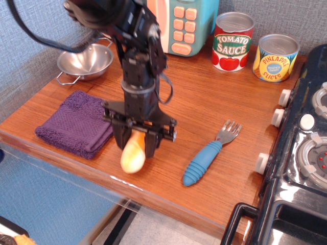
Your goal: Place bread on purple towel
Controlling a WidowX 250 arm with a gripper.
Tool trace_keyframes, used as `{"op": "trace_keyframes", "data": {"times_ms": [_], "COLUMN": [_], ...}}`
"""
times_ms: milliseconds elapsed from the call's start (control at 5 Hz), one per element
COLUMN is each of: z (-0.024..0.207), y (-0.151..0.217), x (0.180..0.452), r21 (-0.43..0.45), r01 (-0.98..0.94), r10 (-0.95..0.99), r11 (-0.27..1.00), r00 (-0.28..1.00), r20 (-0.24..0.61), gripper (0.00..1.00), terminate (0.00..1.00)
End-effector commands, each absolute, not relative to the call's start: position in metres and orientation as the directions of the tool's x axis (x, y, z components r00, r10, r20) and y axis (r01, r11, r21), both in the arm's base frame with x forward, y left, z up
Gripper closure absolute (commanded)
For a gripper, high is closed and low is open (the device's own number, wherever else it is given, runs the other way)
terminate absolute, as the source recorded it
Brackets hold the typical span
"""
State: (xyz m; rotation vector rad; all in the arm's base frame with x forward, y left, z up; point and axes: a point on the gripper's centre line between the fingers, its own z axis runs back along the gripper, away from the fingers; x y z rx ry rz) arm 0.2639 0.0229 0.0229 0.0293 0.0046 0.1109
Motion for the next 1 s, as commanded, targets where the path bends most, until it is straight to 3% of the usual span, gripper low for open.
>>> {"op": "trace_keyframes", "data": {"times_ms": [0,400,800], "z": [0.091,0.088,0.076], "y": [0.051,0.111,0.136], "x": [0.282,0.288,0.278], "r21": [-0.038,-0.036,0.025], "r01": [-0.019,-0.084,-0.113], "r10": [0.027,0.09,0.107], "r11": [0.999,0.996,0.993], "r00": [0.975,0.975,0.978], "r20": [0.219,0.204,0.178], "gripper": [1.0,1.0,1.0], "terminate": [0.0,0.0,0.0]}}
